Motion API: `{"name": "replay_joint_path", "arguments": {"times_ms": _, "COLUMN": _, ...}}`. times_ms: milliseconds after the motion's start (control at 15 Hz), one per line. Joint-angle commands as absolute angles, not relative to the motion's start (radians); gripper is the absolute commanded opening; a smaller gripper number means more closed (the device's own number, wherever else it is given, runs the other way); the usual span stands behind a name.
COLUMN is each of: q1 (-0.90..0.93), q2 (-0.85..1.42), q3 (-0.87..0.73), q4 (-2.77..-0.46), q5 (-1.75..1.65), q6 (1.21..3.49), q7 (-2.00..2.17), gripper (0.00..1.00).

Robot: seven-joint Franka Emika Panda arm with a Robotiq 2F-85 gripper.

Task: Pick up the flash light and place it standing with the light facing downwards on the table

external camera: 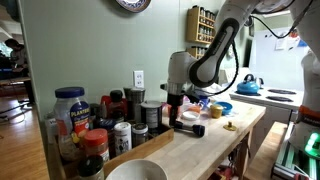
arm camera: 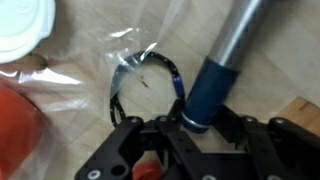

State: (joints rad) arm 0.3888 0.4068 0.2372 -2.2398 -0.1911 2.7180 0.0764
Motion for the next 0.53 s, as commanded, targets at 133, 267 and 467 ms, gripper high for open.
{"name": "replay_joint_path", "arguments": {"times_ms": 133, "q1": 0.349, "q2": 0.405, "q3": 0.256, "q4": -2.251, "q5": -0.116, "q6": 2.707, "q7": 0.052, "gripper": 0.06}}
{"name": "replay_joint_path", "arguments": {"times_ms": 267, "q1": 0.328, "q2": 0.387, "q3": 0.269, "q4": -2.264, "q5": -0.081, "q6": 2.717, "q7": 0.039, "gripper": 0.02}}
{"name": "replay_joint_path", "arguments": {"times_ms": 467, "q1": 0.279, "q2": 0.346, "q3": 0.316, "q4": -2.290, "q5": -0.001, "q6": 2.740, "q7": -0.018, "gripper": 0.02}}
